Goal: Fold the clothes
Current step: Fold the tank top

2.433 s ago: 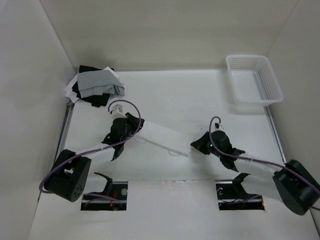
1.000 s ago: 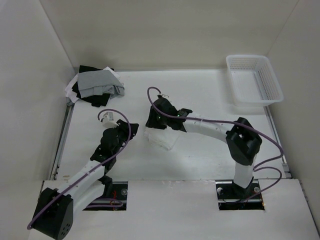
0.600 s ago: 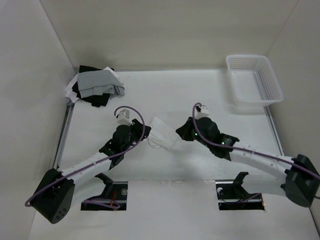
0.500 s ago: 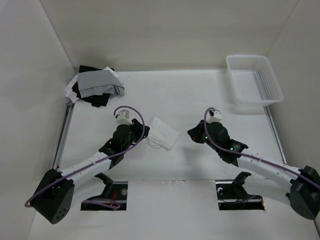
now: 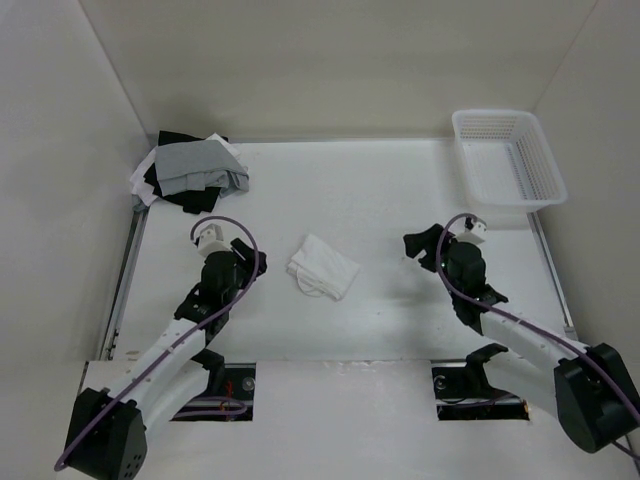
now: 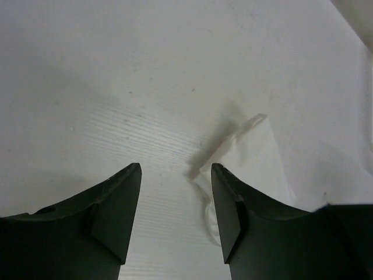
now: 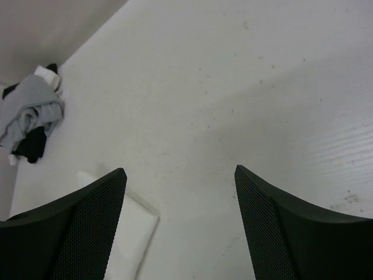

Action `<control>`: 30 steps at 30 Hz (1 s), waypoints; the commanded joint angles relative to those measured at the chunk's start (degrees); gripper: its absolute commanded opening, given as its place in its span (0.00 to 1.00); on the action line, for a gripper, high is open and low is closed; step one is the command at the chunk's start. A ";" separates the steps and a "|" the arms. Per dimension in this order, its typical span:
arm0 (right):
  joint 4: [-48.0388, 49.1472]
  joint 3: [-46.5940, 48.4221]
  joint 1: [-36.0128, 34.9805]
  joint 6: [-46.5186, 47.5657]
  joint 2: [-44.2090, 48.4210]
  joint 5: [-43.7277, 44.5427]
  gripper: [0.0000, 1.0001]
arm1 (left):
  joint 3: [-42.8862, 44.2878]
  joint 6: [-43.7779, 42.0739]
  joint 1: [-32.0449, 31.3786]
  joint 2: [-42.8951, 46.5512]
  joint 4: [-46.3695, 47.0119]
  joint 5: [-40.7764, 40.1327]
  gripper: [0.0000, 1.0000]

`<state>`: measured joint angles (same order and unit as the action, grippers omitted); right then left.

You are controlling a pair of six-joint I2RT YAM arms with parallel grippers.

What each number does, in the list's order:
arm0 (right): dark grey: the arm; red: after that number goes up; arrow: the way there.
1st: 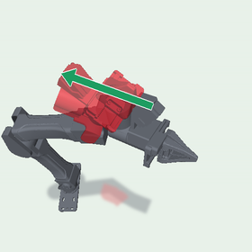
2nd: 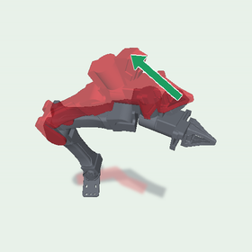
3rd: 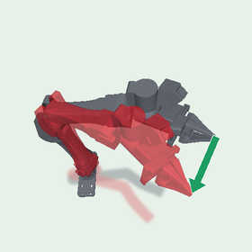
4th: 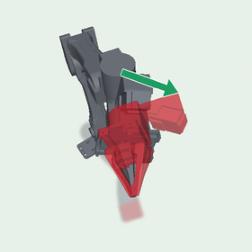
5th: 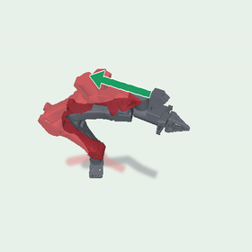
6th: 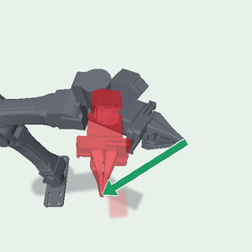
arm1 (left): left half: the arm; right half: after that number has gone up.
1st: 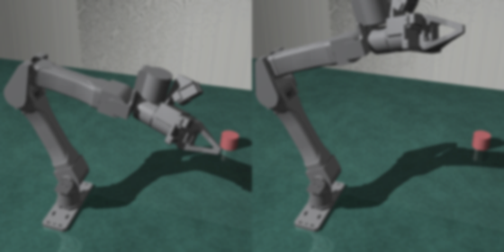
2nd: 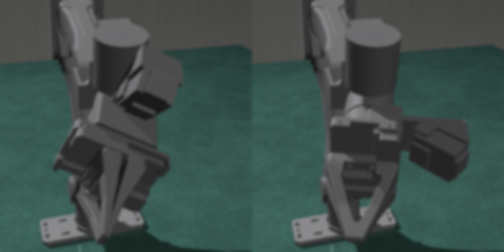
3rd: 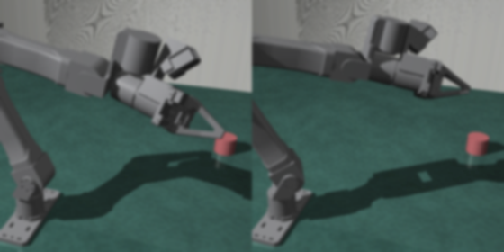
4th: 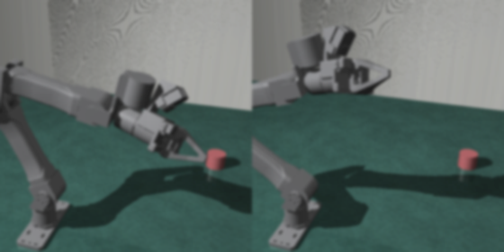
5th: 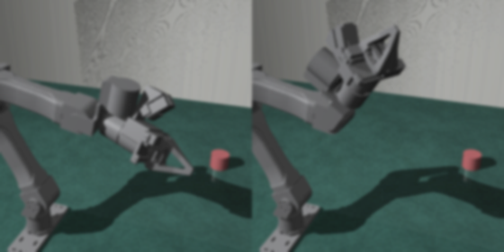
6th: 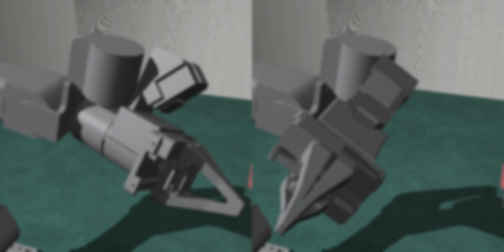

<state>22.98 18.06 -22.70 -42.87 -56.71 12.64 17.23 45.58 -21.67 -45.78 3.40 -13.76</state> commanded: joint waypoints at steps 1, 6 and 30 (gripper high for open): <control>7.08 -1.28 -0.02 -0.19 -1.39 -0.87 0.80 | -1.50 0.73 2.38 1.13 -3.31 0.22 0.50; 7.08 -1.80 -0.37 -0.19 0.19 -0.95 0.81 | -1.59 1.00 3.61 1.39 -3.31 1.45 0.50; 7.69 -2.24 0.33 -0.81 -0.68 -1.92 0.81 | 0.26 -0.23 2.21 -1.77 -1.99 1.54 0.52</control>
